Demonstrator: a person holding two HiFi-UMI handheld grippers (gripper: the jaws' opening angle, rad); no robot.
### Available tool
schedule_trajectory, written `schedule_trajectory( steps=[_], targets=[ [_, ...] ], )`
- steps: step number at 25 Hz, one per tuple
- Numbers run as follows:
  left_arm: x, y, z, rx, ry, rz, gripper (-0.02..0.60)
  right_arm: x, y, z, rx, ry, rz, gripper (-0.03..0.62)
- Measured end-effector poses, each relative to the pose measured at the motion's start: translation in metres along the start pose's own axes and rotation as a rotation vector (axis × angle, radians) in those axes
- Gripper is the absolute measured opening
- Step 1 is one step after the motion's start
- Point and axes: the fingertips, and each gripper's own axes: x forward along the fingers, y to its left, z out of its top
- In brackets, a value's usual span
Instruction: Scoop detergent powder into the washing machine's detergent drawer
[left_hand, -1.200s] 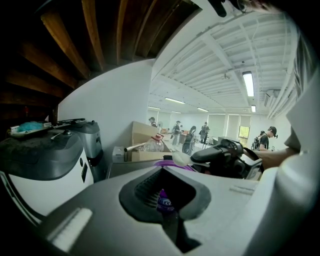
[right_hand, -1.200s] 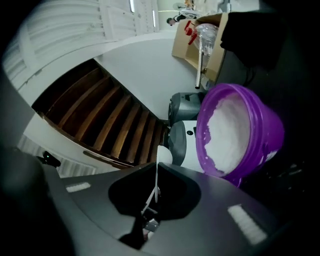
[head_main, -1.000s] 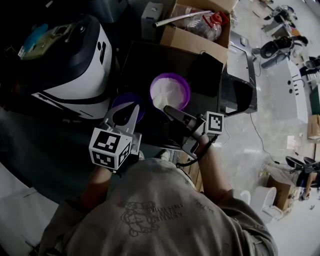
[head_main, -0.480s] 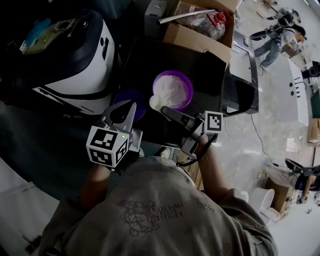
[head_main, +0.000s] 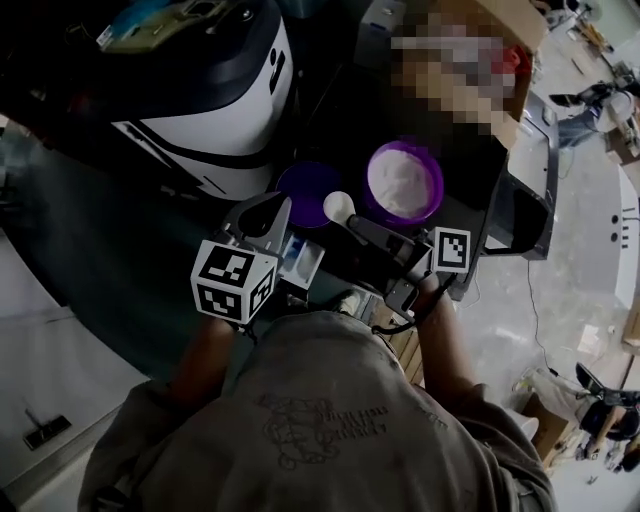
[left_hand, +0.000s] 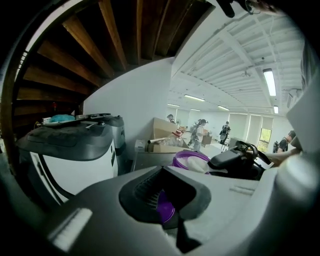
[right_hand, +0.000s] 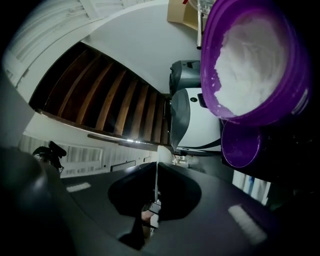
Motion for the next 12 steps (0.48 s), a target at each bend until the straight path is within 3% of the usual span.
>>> schedule_trajectory(
  steps=[12],
  targets=[
    [-0.043,0.030,-0.030,-0.053,0.042,0.125,0.000,0.027,-0.026,-0.046,0.008,0.193,0.021,0.035]
  ],
)
